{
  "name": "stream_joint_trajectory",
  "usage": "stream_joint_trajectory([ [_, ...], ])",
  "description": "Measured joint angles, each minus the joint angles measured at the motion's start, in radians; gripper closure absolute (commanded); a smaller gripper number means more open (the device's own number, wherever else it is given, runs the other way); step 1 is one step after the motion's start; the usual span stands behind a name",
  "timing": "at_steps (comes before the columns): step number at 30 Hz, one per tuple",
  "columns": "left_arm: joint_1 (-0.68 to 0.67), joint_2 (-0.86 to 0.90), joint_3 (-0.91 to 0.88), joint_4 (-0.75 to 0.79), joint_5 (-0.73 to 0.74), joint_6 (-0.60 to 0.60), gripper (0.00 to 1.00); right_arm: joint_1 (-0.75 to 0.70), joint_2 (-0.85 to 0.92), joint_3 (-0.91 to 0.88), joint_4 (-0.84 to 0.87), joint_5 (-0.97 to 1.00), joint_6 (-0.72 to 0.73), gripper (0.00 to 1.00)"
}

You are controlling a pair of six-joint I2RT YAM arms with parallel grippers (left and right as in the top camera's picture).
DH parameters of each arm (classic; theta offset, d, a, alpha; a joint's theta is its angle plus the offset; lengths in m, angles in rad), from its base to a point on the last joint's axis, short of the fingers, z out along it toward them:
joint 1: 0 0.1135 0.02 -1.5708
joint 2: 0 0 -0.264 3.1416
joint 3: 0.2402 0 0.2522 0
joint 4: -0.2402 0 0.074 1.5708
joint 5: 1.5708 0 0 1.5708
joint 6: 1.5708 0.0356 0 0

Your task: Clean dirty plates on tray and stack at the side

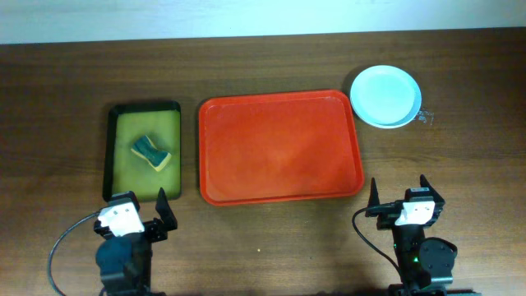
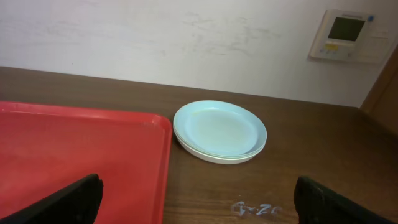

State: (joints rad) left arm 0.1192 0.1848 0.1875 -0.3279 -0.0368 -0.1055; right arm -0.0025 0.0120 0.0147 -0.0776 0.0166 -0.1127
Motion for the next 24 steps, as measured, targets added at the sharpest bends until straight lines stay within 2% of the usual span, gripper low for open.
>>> stream_joint_trajectory([
  [6, -0.061, -0.13, -0.098, 0.072, 0.006, 0.057, 0.01, 0.0, 0.0, 0.0, 0.0, 0.0, 0.0, 0.01],
  [10, -0.061, -0.17, -0.149, 0.297, 0.053, 0.061, 0.01, 0.0, 0.0, 0.0, 0.0, 0.0, 0.0, 0.01],
  [13, -0.061, -0.171, -0.169, 0.362, 0.111, 0.11, 0.01, 0.0, 0.0, 0.0, 0.0, 0.0, -0.001, 0.01],
  [15, -0.061, -0.171, -0.169, 0.36, 0.15, 0.189, 0.01, 0.0, 0.0, 0.0, 0.0, 0.0, 0.0, 0.01],
  [17, -0.061, -0.173, -0.169, 0.295, 0.152, 0.233, 0.01, 0.0, 0.0, 0.0, 0.0, 0.0, 0.0, 0.01],
  [18, -0.061, -0.174, -0.172, 0.256, 0.138, 0.246, 0.01, 0.0, 0.0, 0.0, 0.0, 0.0, 0.0, 0.01],
  [24, -0.061, -0.174, -0.173, 0.249, 0.077, 0.262, 0.01, 0.0, 0.0, 0.0, 0.0, 0.0, -0.001, 0.01],
])
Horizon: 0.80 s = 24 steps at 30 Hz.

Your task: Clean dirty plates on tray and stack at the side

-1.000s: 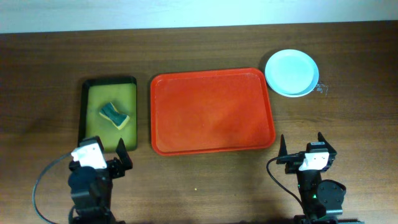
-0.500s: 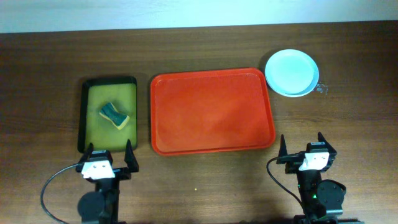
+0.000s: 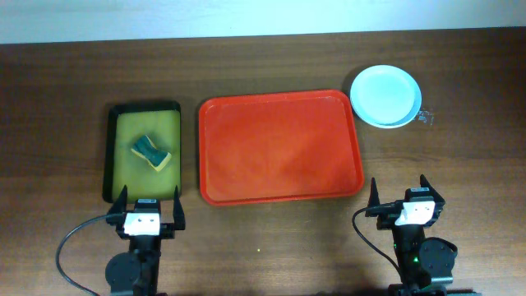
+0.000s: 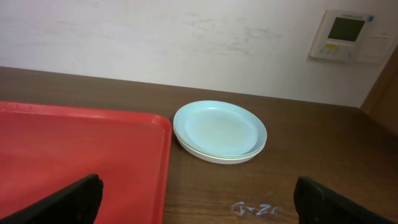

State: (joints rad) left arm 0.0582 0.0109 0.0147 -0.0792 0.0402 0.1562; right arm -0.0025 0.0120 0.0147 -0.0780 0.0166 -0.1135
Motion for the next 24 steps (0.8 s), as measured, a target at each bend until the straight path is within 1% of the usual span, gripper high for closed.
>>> stream_joint_trajectory([
  [1, 0.0, 0.0, 0.0, 0.0, -0.024, -0.016, 0.01, 0.0, 0.0, 0.0, 0.0, 0.0, 0.001, 0.01],
  [3, 0.0, 0.0, 0.0, 0.0, -0.086, -0.094, 0.01, 0.0, 0.0, 0.0, 0.0, 0.0, 0.0, 0.01],
  [5, 0.0, 0.0, 0.0, 0.001, -0.121, -0.147, 0.01, 0.0, 0.0, 0.0, 0.0, 0.0, 0.0, 0.01],
  [11, 0.0, 0.0, 0.0, 0.006, -0.177, -0.253, 0.01, 0.0, 0.0, 0.0, 0.0, 0.0, 0.001, 0.01],
  [18, 0.0, 0.0, 0.0, 0.006, -0.173, -0.235, 0.01, 0.0, 0.0, 0.0, 0.0, 0.0, 0.0, 0.01],
  [24, 0.0, 0.0, 0.0, 0.004, -0.159, -0.186, 0.01, 0.0, 0.0, 0.0, 0.0, 0.0, 0.0, 0.01],
])
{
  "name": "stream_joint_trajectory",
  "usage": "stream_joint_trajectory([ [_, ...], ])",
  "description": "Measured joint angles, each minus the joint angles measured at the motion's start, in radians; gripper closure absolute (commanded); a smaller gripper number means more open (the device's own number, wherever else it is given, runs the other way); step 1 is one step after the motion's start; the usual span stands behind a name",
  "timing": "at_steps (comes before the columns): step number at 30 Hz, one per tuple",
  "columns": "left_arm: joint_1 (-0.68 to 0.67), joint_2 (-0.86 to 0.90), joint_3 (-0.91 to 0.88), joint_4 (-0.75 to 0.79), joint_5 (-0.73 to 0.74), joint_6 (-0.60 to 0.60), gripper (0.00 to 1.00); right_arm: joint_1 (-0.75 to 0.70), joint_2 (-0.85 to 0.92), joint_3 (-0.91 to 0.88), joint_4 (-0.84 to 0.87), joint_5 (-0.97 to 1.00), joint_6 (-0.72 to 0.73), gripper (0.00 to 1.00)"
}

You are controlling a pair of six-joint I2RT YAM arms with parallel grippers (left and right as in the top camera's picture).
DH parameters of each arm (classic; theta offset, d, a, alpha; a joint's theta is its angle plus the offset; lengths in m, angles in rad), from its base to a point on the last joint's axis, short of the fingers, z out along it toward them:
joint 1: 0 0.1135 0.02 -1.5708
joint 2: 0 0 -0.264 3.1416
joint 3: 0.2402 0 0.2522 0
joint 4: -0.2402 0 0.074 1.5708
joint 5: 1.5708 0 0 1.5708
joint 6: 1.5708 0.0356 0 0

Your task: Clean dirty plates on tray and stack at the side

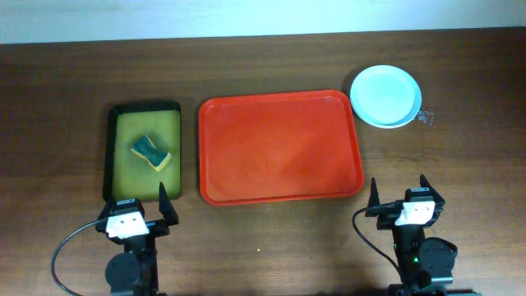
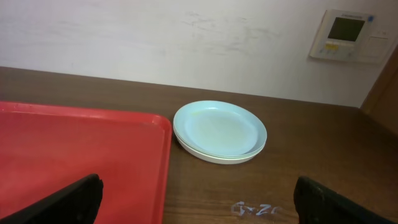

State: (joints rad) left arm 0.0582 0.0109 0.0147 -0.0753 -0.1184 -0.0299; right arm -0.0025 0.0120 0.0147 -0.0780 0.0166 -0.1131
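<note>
The red tray (image 1: pixel 279 148) lies mid-table with nothing on it; its corner shows in the right wrist view as the red tray (image 2: pixel 74 155). Light blue plates (image 1: pixel 385 95) sit stacked off the tray's far right corner, seen closer as the plates (image 2: pixel 219 131). A green-and-yellow sponge (image 1: pixel 152 152) rests in the green dish (image 1: pixel 144 123) on the left. My left gripper (image 1: pixel 136 203) stands open at the near table edge just below the dish. My right gripper (image 1: pixel 397 190) is open near the tray's front right corner, its fingers (image 2: pixel 68 199) wide apart and holding nothing.
Chalk-like writing (image 2: pixel 256 210) marks the wood between my right fingers. A wall panel (image 2: pixel 348 34) hangs behind the table. Bare brown table surrounds the tray, dish and plates.
My left gripper has shifted a little to the left and turned slightly. The right arm, plates, tray and sponge are unchanged.
At first my left gripper sat at the near left edge, angled to the right. Then it stood straight and further right below the dish. Now it sits slightly back to the left. My right gripper stayed open and still, and the plates stayed stacked.
</note>
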Motion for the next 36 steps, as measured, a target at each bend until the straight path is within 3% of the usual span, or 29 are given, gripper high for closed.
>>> stream_joint_trajectory([
  [36, 0.0, 0.0, 0.0, 0.0, 0.006, 0.015, 0.01, 0.0, 0.0, 0.0, 0.0, 0.0, 0.0, 0.01],
])
